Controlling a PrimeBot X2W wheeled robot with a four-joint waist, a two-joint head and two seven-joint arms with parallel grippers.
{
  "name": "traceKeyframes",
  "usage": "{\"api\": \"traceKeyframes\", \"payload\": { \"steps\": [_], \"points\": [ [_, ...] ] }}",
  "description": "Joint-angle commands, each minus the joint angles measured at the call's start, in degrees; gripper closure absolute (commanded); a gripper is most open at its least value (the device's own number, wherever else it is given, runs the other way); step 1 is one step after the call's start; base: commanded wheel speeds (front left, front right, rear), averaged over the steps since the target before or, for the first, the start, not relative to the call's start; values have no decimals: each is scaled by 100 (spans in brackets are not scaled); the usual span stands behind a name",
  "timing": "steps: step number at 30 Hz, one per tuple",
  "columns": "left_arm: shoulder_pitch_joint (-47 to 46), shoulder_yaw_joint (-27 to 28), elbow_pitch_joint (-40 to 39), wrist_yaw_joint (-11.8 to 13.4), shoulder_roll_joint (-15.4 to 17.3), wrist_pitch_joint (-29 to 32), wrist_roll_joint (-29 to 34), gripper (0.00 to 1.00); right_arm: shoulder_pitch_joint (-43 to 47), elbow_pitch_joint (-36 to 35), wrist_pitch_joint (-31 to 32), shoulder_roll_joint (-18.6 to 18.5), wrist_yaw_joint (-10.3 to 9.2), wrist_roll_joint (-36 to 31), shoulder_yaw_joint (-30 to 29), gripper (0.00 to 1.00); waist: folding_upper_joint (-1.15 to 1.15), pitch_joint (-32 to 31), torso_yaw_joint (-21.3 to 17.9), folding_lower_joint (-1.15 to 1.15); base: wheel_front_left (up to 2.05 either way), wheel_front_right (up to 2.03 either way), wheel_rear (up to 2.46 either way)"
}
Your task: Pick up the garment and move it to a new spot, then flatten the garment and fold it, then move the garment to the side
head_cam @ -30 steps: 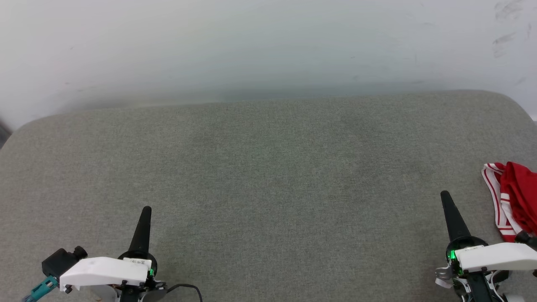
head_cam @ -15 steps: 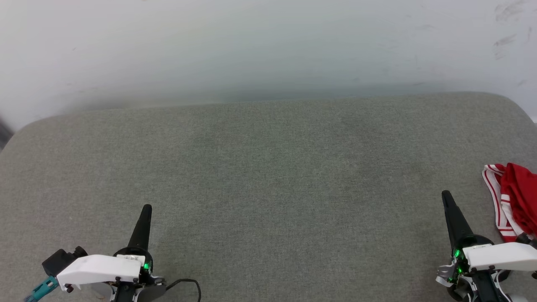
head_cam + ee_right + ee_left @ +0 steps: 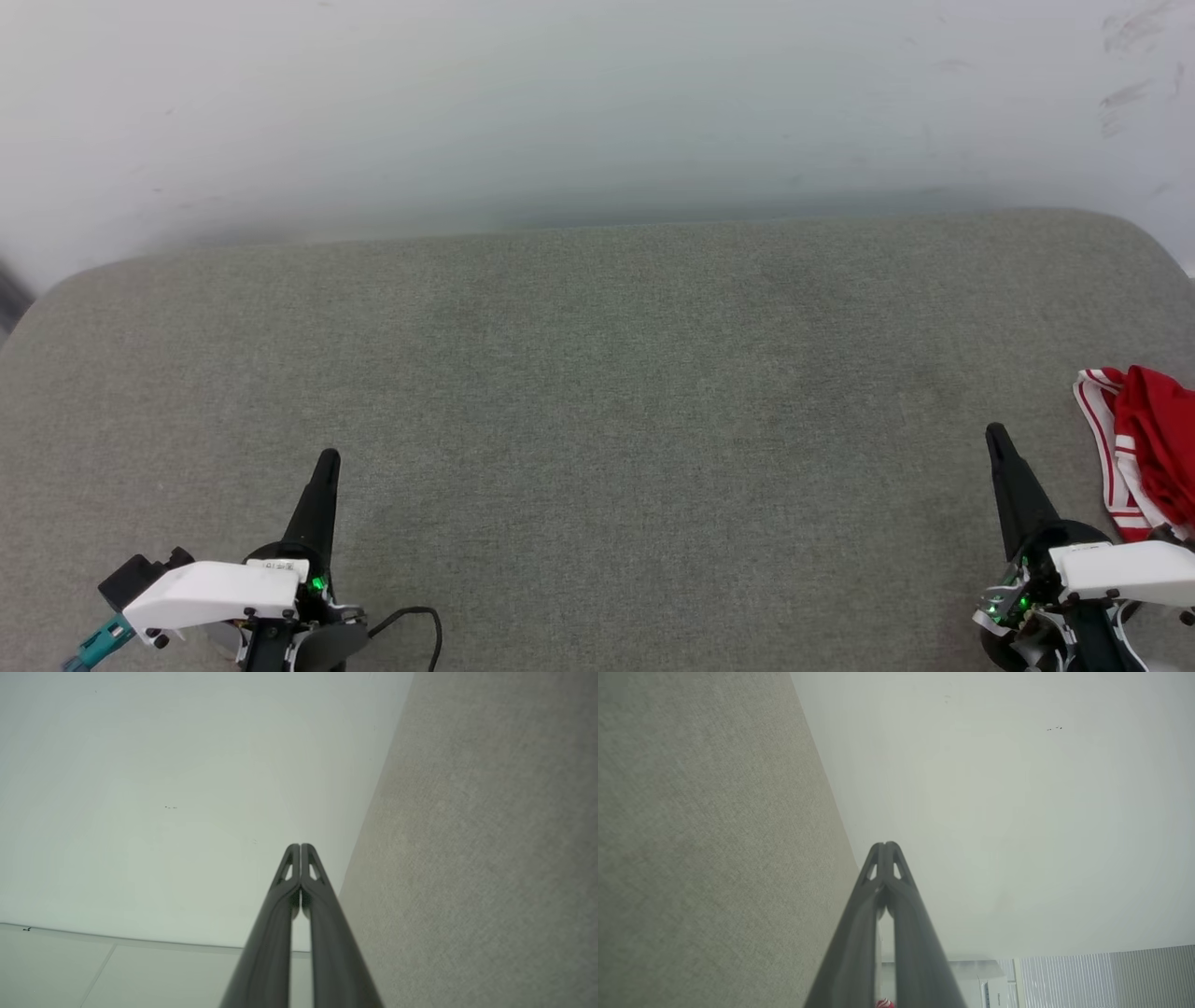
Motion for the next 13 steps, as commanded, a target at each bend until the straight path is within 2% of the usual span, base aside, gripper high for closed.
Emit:
{"api": "traceKeyframes", "payload": {
  "steps": [1, 13],
  "points": [
    [-93, 19, 14, -21, -8, 29, -119, 100, -128, 8, 36, -14, -1, 134, -20, 100, 0, -3, 2, 0, 0, 0, 0],
    [-168, 61, 111, -20, -24, 168, -591, 100, -125, 54, 170, 1, -2, 610, -75, 100, 0, -27, 14, 0, 0, 0, 0]
  ]
}}
